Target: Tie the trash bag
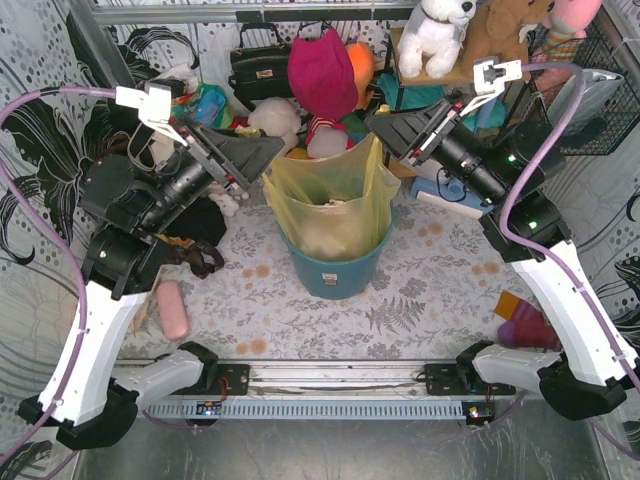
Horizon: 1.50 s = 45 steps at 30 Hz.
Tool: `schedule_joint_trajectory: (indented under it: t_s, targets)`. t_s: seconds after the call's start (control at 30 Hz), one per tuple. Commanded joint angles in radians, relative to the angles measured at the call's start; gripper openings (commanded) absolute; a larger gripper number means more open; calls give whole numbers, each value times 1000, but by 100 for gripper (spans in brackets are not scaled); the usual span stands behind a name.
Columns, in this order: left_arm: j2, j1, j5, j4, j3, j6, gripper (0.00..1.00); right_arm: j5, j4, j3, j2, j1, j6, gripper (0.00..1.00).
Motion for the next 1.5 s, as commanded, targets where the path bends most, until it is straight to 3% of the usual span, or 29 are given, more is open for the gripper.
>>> schedule_joint_trajectory:
  t_s: [0.0, 0.33, 0.53, 0.77, 0.97, 1.07, 1.33, 1.47]
  targets:
    - [-30, 8, -34, -127, 51, 71, 74, 62, -147, 63, -33, 2, -69, 50]
    - [-55, 8, -82, -331, 100, 122, 77, 118, -289, 157, -26, 2, -124, 52]
    - [-83, 8, 20, -338, 143, 100, 76, 94, -308, 197, 3, 3, -129, 52]
    - [-40, 8, 264, -159, 146, -26, 75, 12, -308, 233, 43, 3, -112, 47]
    - [39, 5, 423, 161, 84, -244, 73, 5, -319, 244, 52, 2, -107, 39]
    - [87, -48, 401, 203, 92, -248, 71, 10, -315, 237, 51, 2, -102, 37]
    - [177, -248, 226, 80, 213, -97, 71, -20, -288, 233, 63, 3, -78, 33]
    - [192, -316, 156, 98, 202, -77, 71, -28, -277, 231, 68, 2, -68, 30]
